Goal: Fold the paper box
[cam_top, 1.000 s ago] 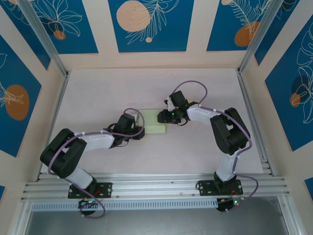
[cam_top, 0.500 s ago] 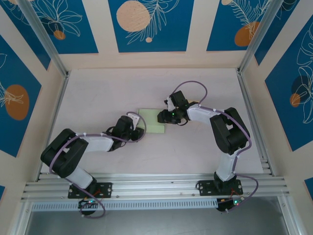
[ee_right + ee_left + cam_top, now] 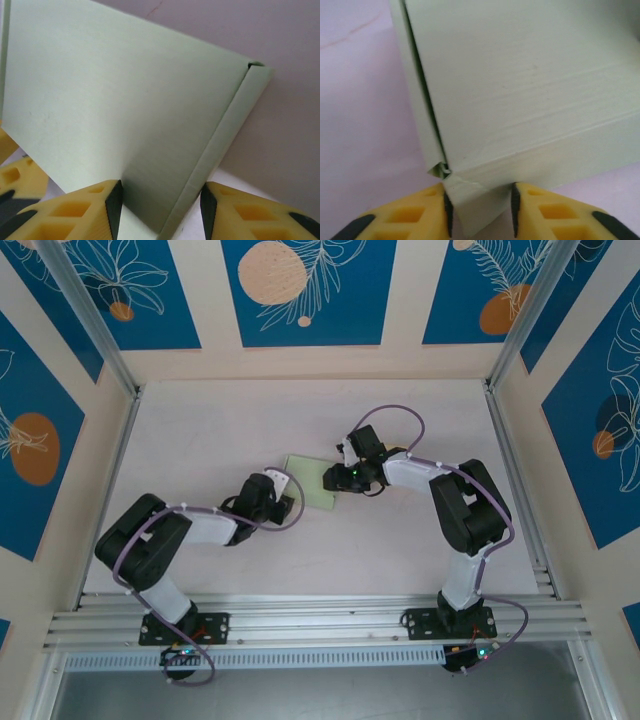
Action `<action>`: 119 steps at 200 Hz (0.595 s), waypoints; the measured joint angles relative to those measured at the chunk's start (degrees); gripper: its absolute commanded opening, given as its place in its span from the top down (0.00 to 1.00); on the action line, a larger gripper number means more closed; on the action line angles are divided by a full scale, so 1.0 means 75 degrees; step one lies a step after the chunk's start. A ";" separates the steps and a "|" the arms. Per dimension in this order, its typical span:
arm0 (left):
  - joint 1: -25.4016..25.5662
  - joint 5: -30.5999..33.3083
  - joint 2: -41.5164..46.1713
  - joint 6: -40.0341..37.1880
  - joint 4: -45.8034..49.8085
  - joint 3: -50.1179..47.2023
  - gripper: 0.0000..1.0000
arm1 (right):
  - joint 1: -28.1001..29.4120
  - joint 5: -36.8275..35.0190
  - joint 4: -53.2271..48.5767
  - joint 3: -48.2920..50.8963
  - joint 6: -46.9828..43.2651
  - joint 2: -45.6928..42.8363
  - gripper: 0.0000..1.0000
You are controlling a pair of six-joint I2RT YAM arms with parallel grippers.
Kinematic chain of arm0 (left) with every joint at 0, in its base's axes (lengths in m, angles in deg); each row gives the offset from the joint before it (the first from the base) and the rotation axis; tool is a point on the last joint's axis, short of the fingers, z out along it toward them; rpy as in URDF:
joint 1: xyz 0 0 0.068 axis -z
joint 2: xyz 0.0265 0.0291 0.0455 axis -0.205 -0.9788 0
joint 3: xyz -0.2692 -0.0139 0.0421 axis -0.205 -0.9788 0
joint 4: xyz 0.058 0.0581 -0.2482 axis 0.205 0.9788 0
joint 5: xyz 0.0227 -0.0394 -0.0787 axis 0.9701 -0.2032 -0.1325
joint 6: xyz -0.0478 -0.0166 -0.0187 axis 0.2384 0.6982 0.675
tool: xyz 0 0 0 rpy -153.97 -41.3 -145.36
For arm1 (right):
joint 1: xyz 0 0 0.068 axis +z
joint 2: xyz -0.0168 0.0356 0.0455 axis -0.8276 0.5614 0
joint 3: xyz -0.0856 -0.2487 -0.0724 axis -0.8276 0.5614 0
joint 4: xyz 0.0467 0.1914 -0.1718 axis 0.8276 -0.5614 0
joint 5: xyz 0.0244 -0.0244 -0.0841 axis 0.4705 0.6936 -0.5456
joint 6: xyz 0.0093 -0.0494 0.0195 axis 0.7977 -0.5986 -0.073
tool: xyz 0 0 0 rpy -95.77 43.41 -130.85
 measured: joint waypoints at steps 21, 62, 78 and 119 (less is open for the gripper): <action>-0.0006 0.0085 -0.0061 0.0000 -0.0064 0.0023 0.58 | -0.0009 0.0000 0.0000 -0.0003 0.0000 0.0000 0.54; -0.0006 0.0105 -0.0023 0.0047 -0.0055 0.0076 0.48 | 0.0006 0.0044 -0.0026 -0.0050 0.0000 0.0035 0.53; -0.0006 0.0096 0.0376 0.0044 0.0131 0.0076 0.45 | 0.0023 0.0067 -0.0055 -0.0055 0.0000 0.0038 0.53; -0.0006 0.0038 0.1920 -0.0026 0.0595 0.0076 0.39 | 0.0099 0.0096 -0.0184 -0.0090 0.0000 0.0038 0.53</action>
